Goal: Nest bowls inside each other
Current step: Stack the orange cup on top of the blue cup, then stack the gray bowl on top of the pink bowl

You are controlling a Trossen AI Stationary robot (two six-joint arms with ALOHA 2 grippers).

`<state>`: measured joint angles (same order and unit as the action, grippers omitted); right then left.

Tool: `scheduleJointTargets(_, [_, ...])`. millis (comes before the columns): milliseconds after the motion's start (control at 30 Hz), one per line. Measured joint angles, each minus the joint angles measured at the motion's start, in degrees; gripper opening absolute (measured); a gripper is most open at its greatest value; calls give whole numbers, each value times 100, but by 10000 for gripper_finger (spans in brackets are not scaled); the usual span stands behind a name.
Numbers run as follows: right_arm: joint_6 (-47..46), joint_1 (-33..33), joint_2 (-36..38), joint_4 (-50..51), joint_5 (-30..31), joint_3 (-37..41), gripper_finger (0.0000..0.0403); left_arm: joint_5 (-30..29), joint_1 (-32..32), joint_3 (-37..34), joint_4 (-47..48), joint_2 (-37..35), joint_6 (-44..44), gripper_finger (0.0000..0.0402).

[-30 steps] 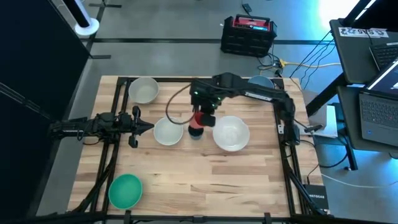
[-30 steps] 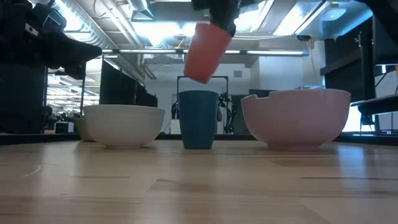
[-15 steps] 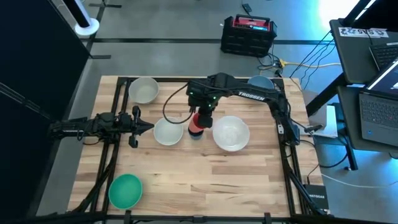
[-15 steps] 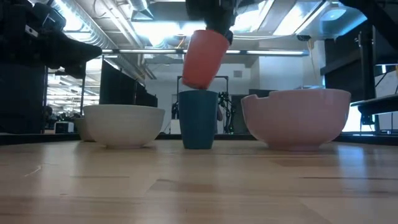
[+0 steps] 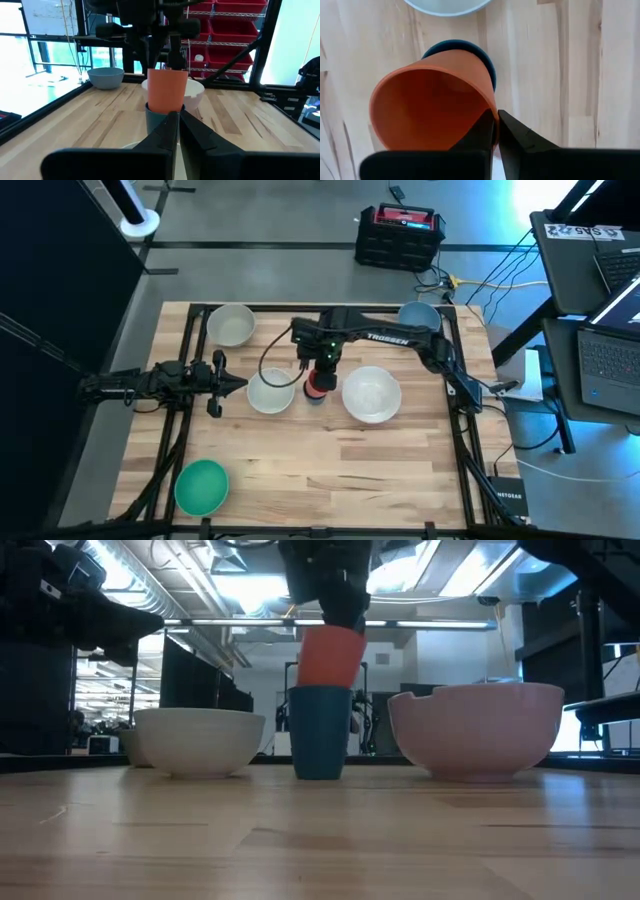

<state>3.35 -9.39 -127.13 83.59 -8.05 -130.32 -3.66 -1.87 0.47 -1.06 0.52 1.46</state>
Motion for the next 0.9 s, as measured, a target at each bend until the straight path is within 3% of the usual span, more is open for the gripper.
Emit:
scheduleJointTargets(300, [16,0,-193,-125,-103,0,8,-2,0,-2,0,0,4,0])
scheduleJointTargets(567, [1,-8,-177,-169,-533,-2,83,0,-2,0,0,2,-49,0])
scheduleJointTargets(900, [97,-273,533,-197,-307,-4,136,-6,-2,21,-831,-3,1586,0])
